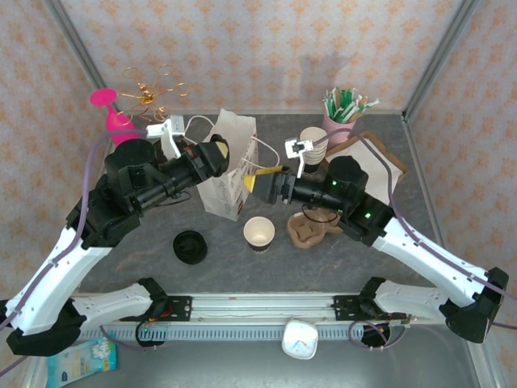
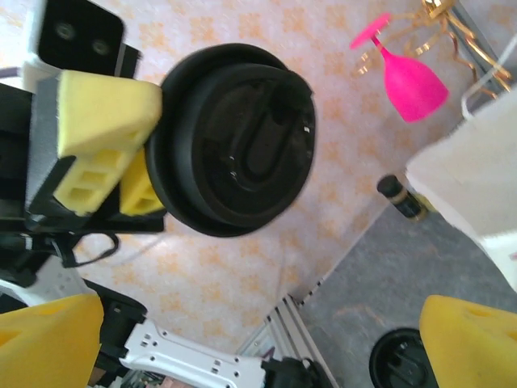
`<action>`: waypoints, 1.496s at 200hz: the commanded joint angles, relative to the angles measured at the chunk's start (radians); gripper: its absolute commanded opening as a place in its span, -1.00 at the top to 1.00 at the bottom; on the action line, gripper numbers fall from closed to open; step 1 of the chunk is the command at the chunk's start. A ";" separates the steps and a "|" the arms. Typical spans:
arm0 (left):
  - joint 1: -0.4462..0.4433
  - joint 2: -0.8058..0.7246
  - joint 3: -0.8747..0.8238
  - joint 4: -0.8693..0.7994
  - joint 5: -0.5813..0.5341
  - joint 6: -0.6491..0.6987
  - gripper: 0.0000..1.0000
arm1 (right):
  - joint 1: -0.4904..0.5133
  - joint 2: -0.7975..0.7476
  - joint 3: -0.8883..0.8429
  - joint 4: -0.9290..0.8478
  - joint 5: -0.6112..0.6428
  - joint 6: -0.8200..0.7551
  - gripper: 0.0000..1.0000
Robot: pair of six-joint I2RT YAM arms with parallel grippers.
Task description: Pack the takeout coffee
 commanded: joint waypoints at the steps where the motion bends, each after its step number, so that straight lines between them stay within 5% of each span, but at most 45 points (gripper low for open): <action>1: 0.011 0.025 0.028 0.157 0.122 -0.043 0.64 | -0.031 0.004 0.063 0.084 -0.062 0.005 -1.00; 74: 0.022 0.053 -0.007 0.337 0.225 -0.108 0.65 | -0.131 0.066 0.083 0.252 -0.222 0.204 -1.00; 142: 0.030 0.047 -0.047 0.403 0.261 -0.147 0.66 | -0.138 0.092 0.084 0.397 -0.230 0.345 -1.00; 299: 0.039 0.060 -0.081 0.477 0.305 -0.198 0.68 | -0.139 0.122 0.097 0.388 -0.221 0.376 -0.80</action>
